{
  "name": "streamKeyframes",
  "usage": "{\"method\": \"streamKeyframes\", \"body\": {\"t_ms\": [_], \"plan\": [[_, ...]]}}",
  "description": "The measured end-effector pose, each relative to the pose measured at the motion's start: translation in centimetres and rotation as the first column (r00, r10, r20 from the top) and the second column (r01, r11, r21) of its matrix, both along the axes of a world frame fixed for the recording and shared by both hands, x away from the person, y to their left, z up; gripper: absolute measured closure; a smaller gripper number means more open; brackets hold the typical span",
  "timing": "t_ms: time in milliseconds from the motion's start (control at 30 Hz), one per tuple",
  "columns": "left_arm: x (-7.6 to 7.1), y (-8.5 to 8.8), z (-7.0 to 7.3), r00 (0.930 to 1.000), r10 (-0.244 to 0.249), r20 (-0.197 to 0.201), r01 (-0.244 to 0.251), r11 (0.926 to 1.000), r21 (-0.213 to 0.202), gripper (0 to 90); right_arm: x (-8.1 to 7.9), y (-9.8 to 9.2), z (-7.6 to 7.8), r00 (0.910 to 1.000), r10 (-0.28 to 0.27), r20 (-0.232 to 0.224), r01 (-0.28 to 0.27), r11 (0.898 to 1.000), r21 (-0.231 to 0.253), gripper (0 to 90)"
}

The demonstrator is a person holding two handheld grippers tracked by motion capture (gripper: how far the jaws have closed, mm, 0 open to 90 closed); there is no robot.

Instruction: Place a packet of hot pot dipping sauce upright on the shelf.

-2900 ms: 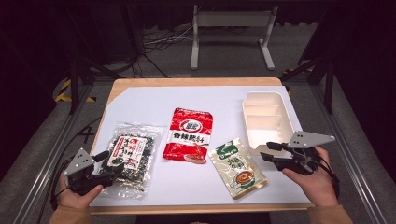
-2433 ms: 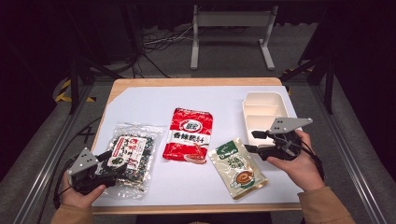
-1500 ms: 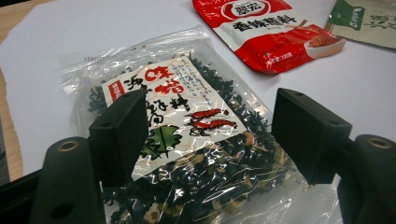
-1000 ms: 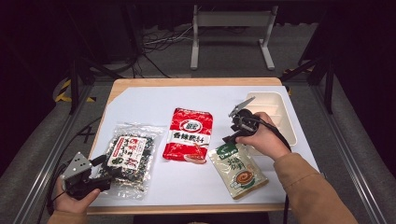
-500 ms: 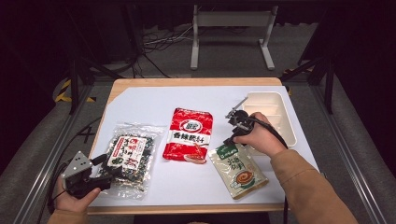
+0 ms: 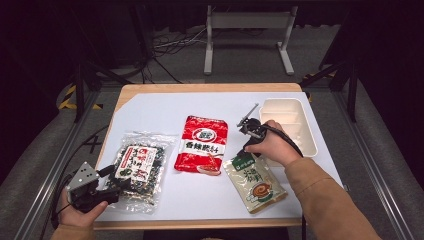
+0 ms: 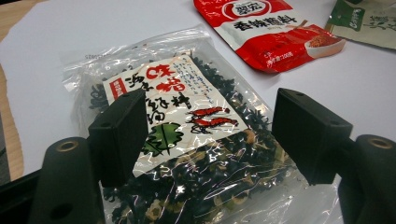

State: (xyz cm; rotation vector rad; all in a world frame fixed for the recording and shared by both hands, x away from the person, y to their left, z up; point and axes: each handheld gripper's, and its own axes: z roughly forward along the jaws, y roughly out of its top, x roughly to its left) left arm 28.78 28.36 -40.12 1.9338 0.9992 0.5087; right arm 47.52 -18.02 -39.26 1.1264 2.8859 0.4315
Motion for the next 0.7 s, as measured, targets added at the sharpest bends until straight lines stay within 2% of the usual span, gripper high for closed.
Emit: {"method": "streamKeyframes", "body": {"t_ms": [100, 133, 267, 433, 500, 567, 700], "plan": [[0.0, 0.0, 0.0, 1.0000, 0.000, 0.003, 0.000, 1.0000, -0.001, 27.5, 0.0, 0.4, 0.0, 0.9999, 0.000, -0.010, 0.000, 1.000, 0.024, 23.1], [0.0, 0.0, 0.0, 1.0000, 0.000, 0.002, 0.000, 1.0000, -0.001, 27.5, 0.1, 0.5, 0.0, 1.0000, 0.009, -0.002, -0.009, 1.000, 0.022, 23.0], [0.0, 0.0, 0.0, 1.0000, 0.000, 0.003, 0.000, 1.0000, -0.002, 27.3, 0.1, 1.0, -0.4, 0.9995, 0.006, -0.032, -0.005, 1.000, 0.020, 22.3], [0.0, 0.1, 0.0, 1.0000, 0.001, 0.004, -0.001, 1.0000, -0.005, 27.3, 0.1, 1.4, -1.0, 0.9985, 0.028, -0.048, -0.028, 0.999, 0.018, 20.9], [0.0, 0.0, 0.0, 1.0000, 0.001, 0.004, -0.001, 1.0000, -0.005, 27.3, 0.0, 1.4, -1.1, 0.9963, 0.032, -0.080, -0.030, 0.999, 0.029, 23.8], [0.0, 0.0, 0.0, 1.0000, 0.001, 0.004, -0.001, 1.0000, -0.005, 27.3, 0.0, 1.3, -1.0, 0.9954, 0.040, -0.087, -0.037, 0.999, 0.030, 24.0], [0.0, 0.1, 0.0, 1.0000, 0.001, 0.004, -0.001, 1.0000, -0.004, 27.1, -0.3, 1.1, -0.4, 0.9963, 0.052, -0.069, -0.050, 0.998, 0.025, 30.8]]}}
